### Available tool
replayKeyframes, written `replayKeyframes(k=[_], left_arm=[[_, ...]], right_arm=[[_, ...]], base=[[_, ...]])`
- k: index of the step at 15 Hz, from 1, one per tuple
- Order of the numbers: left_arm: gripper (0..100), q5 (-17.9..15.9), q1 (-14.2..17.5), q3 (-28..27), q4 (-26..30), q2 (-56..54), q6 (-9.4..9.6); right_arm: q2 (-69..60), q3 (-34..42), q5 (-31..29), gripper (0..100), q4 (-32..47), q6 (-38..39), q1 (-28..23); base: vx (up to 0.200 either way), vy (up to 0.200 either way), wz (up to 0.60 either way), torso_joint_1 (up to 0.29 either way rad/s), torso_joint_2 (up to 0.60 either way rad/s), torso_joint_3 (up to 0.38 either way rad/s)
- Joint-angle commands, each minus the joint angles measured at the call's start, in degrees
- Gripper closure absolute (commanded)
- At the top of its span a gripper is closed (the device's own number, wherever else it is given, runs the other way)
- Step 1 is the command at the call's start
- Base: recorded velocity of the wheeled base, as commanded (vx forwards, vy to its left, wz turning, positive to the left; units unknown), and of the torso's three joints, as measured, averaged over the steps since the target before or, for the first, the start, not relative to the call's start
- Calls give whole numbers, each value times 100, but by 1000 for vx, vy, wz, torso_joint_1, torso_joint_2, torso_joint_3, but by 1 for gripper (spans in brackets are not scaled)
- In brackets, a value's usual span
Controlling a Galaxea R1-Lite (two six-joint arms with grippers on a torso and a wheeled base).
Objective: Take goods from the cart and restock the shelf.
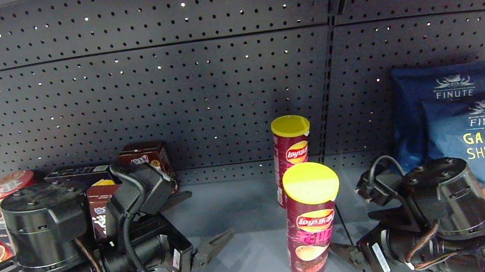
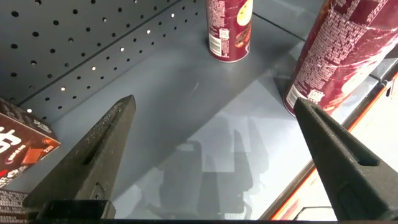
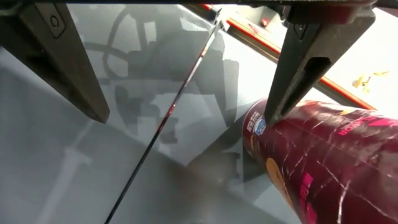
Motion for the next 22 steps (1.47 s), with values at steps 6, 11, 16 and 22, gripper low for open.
replayKeyframes(k=[6,11,16,22], left_arm=[[0,-8,70,283,-3,-200,34],[0,18,668,863,59,-1747,8],[0,326,2206,1892,489,-4014,-89],[0,2048,2593,2041,4207,-7899,-581]], right_arm=[[-668,491,-34,0,-3,2,-138],[-2558,1413,-17,0,94,2,-1281],[-4465,1844,-219,0,762,-104,-2441],[-7049,3294,-386,0,1368,-200,-4752]], base=[[0,0,0,0,0,0],[0,0,0,0,0,0],[0,0,0,0,0,0],[0,0,0,0,0,0]])
